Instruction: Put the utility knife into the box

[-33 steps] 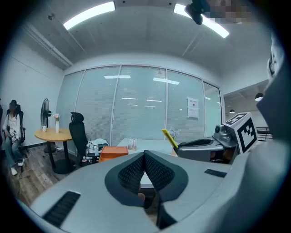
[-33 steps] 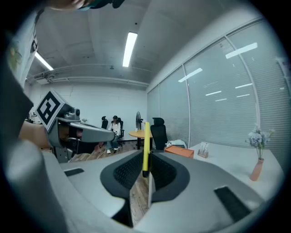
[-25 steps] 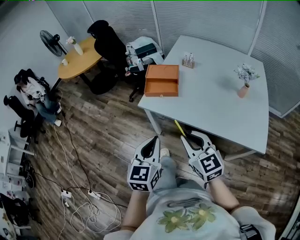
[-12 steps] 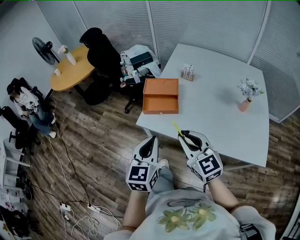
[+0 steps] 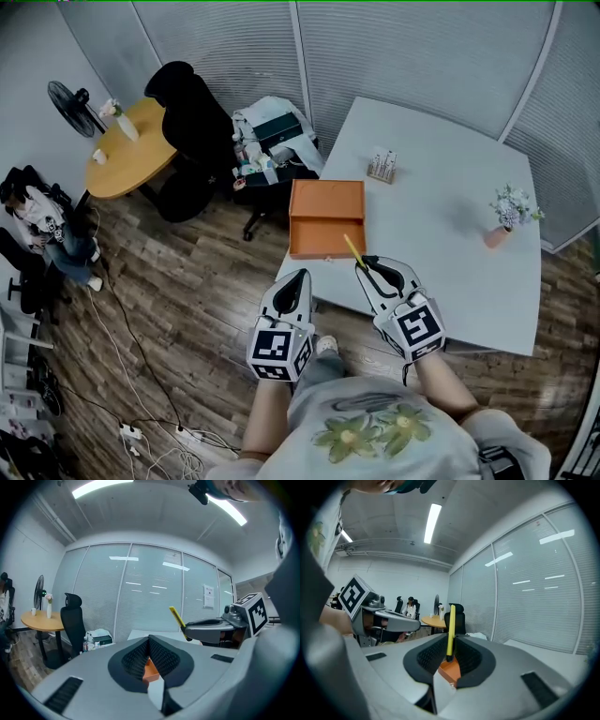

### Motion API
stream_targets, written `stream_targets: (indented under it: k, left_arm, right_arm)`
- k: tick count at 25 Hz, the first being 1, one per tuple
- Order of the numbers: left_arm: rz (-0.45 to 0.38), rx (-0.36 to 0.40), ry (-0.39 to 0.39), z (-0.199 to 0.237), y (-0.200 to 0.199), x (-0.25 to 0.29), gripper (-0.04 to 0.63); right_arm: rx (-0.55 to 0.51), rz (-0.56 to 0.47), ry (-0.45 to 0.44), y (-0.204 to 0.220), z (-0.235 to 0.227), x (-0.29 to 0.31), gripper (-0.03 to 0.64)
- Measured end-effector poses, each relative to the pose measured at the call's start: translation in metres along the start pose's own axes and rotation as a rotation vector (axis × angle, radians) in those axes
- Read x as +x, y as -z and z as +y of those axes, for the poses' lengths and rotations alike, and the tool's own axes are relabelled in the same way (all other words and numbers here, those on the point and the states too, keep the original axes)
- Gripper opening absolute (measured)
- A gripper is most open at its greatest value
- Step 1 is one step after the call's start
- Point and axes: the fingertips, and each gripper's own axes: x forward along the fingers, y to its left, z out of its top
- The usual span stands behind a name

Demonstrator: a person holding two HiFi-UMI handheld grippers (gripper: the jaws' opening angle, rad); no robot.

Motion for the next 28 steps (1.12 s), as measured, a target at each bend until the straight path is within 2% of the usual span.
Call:
stream_targets:
  k: [11,18,28]
  left_arm:
    - [0.003,0.016,0.045,0.075,-0.012,0.054,0.002]
    - [0.002,0.010,0.063,0.088,-0.010,0.067,0.002]
    - [0.013,-0.009,0.065,0.103,-0.007,0.089,0.002]
  right_arm:
    - [0.001,-0.001,0.056,-0.007,-0.025,0.084,0.057]
    - [-0.004,0.009,0.079,-0.005,-0.033,0.096,0.057]
    - [-0.012,0.041,0.059,0.005,-0.044,0.119,0.058]
